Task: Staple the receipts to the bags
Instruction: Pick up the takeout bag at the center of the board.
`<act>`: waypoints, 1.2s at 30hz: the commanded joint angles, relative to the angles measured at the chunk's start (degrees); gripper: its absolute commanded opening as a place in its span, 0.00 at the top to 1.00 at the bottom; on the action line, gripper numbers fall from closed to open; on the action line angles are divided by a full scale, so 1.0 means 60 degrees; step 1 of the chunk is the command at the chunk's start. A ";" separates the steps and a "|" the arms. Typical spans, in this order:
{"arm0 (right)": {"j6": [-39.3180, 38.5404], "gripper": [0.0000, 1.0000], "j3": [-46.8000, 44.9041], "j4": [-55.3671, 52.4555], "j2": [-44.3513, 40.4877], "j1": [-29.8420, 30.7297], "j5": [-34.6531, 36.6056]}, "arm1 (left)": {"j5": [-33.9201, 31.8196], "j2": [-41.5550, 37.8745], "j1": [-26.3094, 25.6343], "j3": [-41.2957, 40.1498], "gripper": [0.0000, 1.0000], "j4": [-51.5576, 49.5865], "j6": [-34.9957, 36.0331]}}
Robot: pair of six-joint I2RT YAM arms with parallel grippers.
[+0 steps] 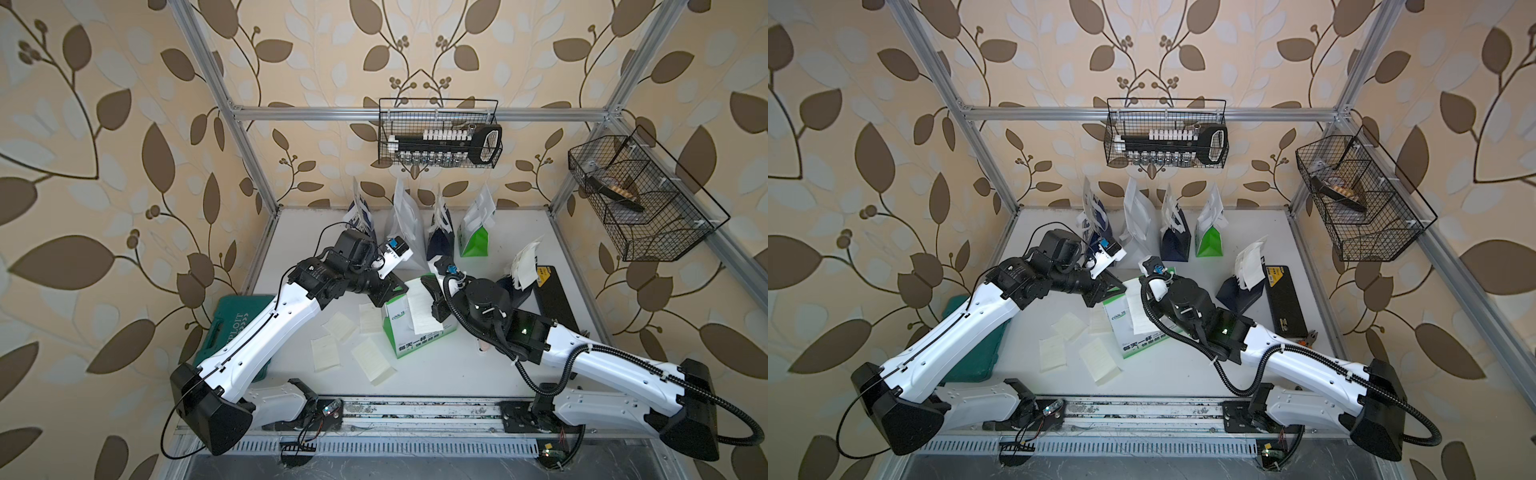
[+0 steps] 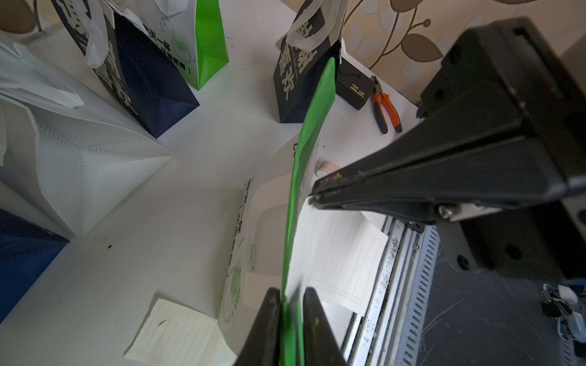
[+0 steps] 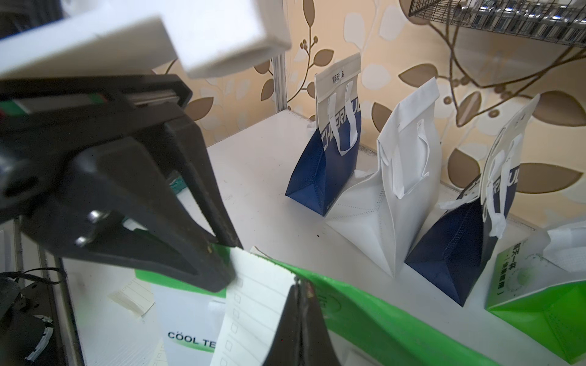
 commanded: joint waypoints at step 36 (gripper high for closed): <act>0.0169 0.60 -0.0101 -0.0233 -0.0376 0.0073 0.0666 | -0.0273 -0.0299 -0.0099 0.0014 1.00 0.0513 -0.0066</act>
